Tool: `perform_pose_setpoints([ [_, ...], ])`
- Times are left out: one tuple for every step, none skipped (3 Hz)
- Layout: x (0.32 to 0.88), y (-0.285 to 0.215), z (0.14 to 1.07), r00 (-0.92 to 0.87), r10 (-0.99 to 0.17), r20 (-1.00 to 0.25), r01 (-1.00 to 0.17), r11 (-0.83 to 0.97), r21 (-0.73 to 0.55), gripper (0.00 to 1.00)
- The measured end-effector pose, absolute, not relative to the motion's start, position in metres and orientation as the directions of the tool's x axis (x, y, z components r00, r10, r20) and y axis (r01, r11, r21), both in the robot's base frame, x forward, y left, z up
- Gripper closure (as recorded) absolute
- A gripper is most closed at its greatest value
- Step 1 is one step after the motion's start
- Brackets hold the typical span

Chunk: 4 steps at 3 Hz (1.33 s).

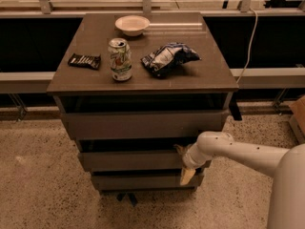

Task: Open middle drawer

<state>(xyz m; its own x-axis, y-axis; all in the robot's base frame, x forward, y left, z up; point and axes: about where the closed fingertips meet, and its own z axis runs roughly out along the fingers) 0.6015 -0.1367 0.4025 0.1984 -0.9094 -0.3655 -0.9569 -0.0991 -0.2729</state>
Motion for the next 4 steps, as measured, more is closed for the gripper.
perform_pose_setpoints([
  [0.602,-0.137,0.402,0.198,-0.909,-0.365,-0.957,-0.099,-0.273,0.00],
  [0.600,-0.132,0.424,0.226,-0.912,-0.342,-0.937,-0.108,-0.332,0.00],
  [0.602,-0.132,0.419,0.217,-0.913,-0.344,-0.943,-0.106,-0.315,0.00],
  [0.607,-0.138,0.403,0.186,-0.912,-0.365,-0.958,-0.086,-0.272,0.00],
])
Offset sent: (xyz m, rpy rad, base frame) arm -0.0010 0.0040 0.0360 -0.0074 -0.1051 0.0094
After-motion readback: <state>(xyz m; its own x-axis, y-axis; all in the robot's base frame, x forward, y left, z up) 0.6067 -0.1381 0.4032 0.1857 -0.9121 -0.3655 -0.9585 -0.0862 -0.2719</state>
